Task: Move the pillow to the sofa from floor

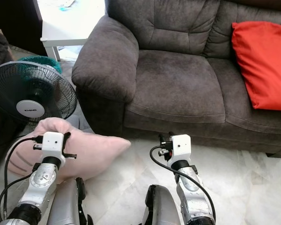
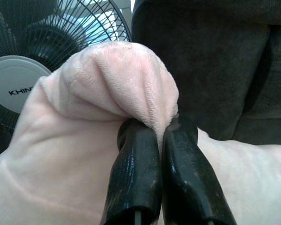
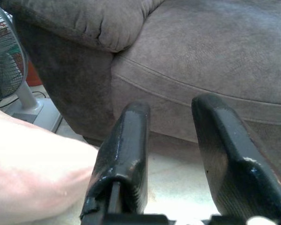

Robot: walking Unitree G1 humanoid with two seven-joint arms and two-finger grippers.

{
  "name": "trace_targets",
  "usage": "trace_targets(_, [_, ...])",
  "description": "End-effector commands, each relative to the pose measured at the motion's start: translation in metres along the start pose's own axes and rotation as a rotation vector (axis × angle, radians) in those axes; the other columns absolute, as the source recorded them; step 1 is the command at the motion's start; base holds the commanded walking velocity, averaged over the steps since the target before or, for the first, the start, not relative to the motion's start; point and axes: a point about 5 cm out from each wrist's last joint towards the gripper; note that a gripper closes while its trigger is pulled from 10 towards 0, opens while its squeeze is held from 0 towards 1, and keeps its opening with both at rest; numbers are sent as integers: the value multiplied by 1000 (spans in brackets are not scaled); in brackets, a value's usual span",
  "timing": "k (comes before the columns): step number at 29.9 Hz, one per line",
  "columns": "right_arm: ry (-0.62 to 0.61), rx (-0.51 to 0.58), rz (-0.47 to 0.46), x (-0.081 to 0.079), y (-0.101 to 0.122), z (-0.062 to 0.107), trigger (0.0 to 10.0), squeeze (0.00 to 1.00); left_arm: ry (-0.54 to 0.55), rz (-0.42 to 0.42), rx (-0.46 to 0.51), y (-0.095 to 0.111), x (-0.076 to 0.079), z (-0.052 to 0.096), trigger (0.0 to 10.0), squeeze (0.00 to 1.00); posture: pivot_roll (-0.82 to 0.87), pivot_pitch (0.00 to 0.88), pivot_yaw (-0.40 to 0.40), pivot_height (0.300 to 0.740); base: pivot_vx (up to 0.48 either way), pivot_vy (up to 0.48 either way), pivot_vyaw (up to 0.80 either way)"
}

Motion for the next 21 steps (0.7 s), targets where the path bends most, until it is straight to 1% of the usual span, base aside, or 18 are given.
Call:
trace_targets(1, [-24, -18, 4, 7, -3, 1, 10000, 0, -44, -11, 112, 23, 10, -5, 10000, 0, 146, 15, -127, 543, 0, 0, 0])
trace_targets(7, [-27, -23, 3, 7, -6, 1, 10000, 0, -62, -21, 139, 30, 12, -4, 10000, 0, 153, 5, -126, 543, 0, 0, 0])
trace_targets(12, [-28, -26, 2, 7, -7, -1, 10000, 0, -76, -23, 160, 36, 14, -4, 10000, 0, 159, 0, -120, 564, 0, 0, 0])
trace_targets(21, [-29, -25, -9, 3, -8, -1, 10000, 0, -91, -27, 143, 33, 18, -2, 10000, 0, 155, 0, -112, 601, 0, 0, 0])
Point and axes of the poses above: a point about 5 cm out from each wrist's last joint towards the gripper, its own z axis pointing back from the gripper into the wrist, its own y axis along the axis of the wrist's last joint, x = y × z, and after that the axes turned 11 degrees about z, right-handed
